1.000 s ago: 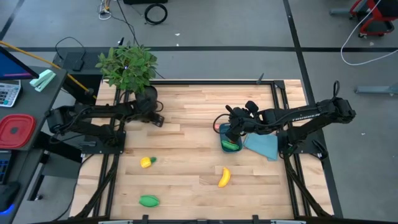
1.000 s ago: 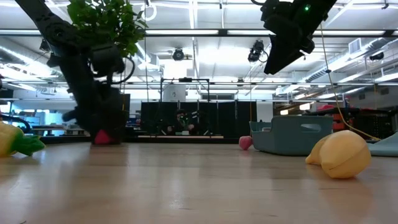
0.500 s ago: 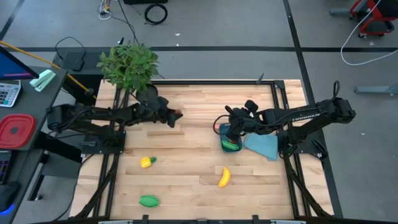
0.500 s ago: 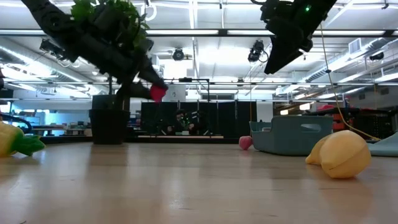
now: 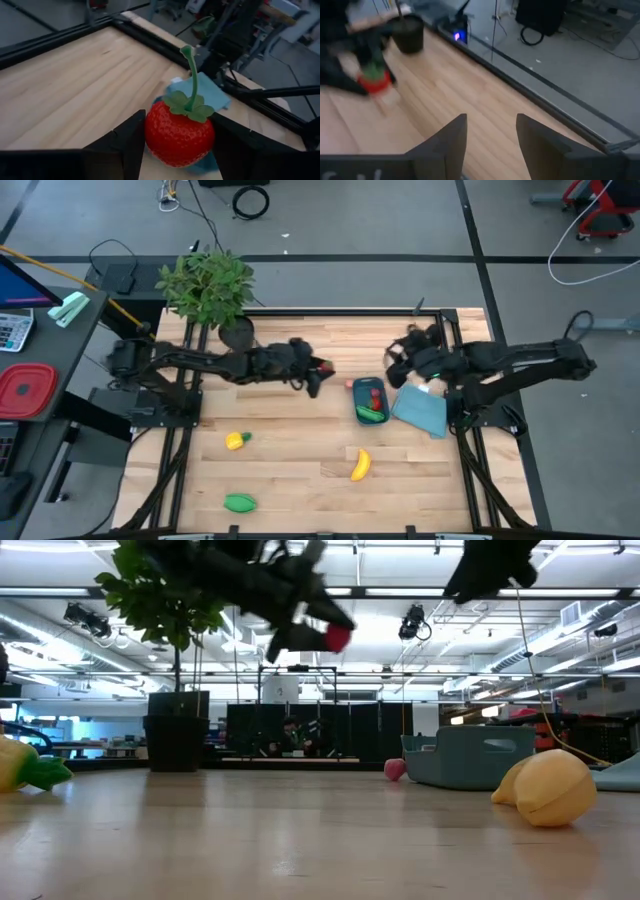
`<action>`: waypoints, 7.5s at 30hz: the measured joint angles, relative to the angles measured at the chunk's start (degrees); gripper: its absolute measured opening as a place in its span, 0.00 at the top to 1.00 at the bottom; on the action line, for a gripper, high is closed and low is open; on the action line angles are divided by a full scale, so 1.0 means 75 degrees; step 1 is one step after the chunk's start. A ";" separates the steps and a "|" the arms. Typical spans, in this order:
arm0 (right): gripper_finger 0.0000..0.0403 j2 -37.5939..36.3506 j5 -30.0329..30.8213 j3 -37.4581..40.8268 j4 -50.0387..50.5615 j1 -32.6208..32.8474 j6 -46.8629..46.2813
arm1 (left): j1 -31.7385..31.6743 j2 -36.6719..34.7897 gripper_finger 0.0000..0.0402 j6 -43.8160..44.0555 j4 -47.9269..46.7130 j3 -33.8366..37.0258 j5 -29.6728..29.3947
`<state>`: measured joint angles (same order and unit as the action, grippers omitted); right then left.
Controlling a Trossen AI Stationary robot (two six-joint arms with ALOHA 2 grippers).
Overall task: Pick and placing Produce into tupperware
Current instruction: Put the red strawberry into the blue bin, then put the pink peach into the blue bin, then put the yellow banana into the blue bin
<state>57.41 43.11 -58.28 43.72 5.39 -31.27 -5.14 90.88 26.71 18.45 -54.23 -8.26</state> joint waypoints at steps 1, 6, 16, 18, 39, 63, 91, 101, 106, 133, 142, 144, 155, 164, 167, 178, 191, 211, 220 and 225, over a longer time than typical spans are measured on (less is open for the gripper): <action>0.56 -0.0227 0.0000 0.0000 0.0020 0.0000 -0.0016 | 0.0054 0.0281 0.48 -0.0087 -0.0014 -0.0307 0.0035; 0.56 -0.0993 -0.0230 -0.0003 0.0433 0.0006 -0.0012 | 0.0304 0.1586 0.48 -0.0432 -0.0146 -0.1809 0.0092; 0.56 -0.1032 -0.0370 -0.0003 0.1788 0.0006 -0.0669 | 0.0553 0.3649 0.47 -0.0495 -0.0329 -0.3438 0.0148; 0.56 -0.0949 -0.0373 -0.0003 0.1842 0.0006 -0.0684 | 0.0550 0.3829 0.45 -0.0347 -0.0402 -0.3466 0.0140; 0.56 -0.0345 -0.0676 -0.0003 0.1815 0.0006 -0.0689 | 0.0493 0.4057 0.59 -0.1506 -0.1635 -0.4526 0.0141; 0.56 -0.0046 -0.1029 -0.0006 0.1816 0.0006 -0.0665 | 0.0156 0.4161 0.51 -0.3714 -0.5545 -0.4540 -0.0621; 0.56 -0.0003 -0.0913 -0.0006 0.1738 0.0000 -0.0663 | -0.0094 0.4569 0.50 -0.4054 -0.4126 -0.4326 0.0084; 0.56 0.0000 -0.0915 -0.0006 0.1733 0.0000 -0.0664 | -0.0290 0.4557 0.49 -0.3941 -0.3816 -0.4337 0.0268; 0.56 0.0000 -0.0917 -0.0006 0.1732 0.0000 -0.0667 | -0.0292 0.4557 0.49 -0.3810 -0.3805 -0.4337 0.0392; 0.56 -0.0003 -0.0868 -0.0006 0.1709 0.0003 -0.0617 | 0.0222 0.4921 0.81 -0.3048 -0.5480 -0.5721 0.0330; 0.56 -0.0003 -0.0865 -0.0006 0.1711 0.0003 -0.0608 | 0.0959 0.4910 0.82 -0.3056 -0.7592 -0.7439 -0.1402; 0.56 -0.0003 -0.0865 -0.0006 0.1711 0.0003 -0.0608 | 0.1051 0.4913 0.83 -0.3059 -0.7360 -0.7604 -0.1406; 0.56 -0.0003 -0.0865 -0.0006 0.1711 0.0003 -0.0624 | 0.1107 0.5021 0.79 -0.3026 -0.5437 -0.6936 -0.0992; 0.56 -0.0003 -0.0868 -0.0006 0.1711 0.0003 -0.0687 | 0.1207 0.5018 0.53 -0.3109 -0.5296 -0.6817 -0.0917; 0.56 -0.0003 -0.0868 -0.0006 0.1709 0.0003 -0.0690 | 0.1229 0.5018 0.48 -0.3115 -0.5163 -0.6817 -0.0925; 0.56 -0.0003 -0.0904 -0.0006 0.1717 0.0003 -0.0691 | 0.1445 0.4779 0.54 -0.2552 -0.5976 -0.6820 0.0052; 0.56 -0.0003 -0.0960 -0.0006 0.1707 0.0003 -0.0801 | 0.2622 0.4849 0.54 -0.1353 -0.6853 -0.6823 0.0878; 0.60 0.0088 -0.4280 -0.0006 -0.1019 0.1940 0.1226 | 0.2866 0.4471 0.66 0.0526 -1.4474 -0.8106 -0.2030; 0.60 0.1370 -0.4218 -0.0009 -0.1578 0.3472 0.0800 | 0.2650 0.3436 0.67 0.0571 -1.4509 -0.7325 -0.1929; 0.60 0.2391 -0.4124 -0.0009 -0.1384 0.3925 0.0807 | 0.2477 0.2016 0.68 0.1299 -1.4453 -0.6249 -0.1903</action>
<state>75.34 12.18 -58.35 33.34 34.83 -25.22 13.44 105.99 36.46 -89.95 -101.10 -22.53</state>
